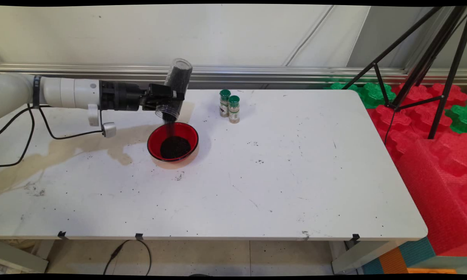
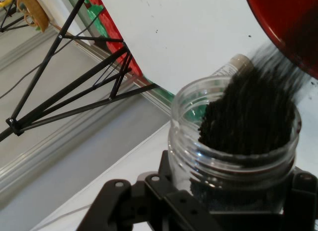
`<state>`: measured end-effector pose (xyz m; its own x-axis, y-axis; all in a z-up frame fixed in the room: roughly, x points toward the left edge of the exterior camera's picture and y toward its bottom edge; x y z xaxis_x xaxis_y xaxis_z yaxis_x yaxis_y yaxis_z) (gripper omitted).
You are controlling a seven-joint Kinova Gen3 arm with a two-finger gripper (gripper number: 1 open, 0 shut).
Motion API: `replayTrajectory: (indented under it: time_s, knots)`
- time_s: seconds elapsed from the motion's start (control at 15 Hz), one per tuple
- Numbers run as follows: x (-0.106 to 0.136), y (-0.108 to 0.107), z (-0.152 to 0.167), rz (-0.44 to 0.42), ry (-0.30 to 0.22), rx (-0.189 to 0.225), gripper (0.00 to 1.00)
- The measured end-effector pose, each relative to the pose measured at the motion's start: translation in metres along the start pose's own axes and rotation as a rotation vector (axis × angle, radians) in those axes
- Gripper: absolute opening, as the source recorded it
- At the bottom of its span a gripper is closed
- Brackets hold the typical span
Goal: Pour the black seasoning powder in the red bowl
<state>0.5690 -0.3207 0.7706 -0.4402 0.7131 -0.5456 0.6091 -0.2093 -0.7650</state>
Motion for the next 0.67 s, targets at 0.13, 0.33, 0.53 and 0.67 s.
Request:
replayTrajectory:
  time_s: [0.13, 0.33, 0.53, 0.67]
  knots:
    - [0.0003, 0.0, -0.0007, 0.005, 0.001, 0.0, 0.0]
    - [0.0013, 0.0, -0.002, 0.013, 0.002, 0.0, 0.0]
    - [0.002, 0.0, -0.0028, 0.018, 0.004, 0.0, 0.0]
    - [0.0025, 0.0, -0.003, 0.02, 0.005, -0.001, 0.0]
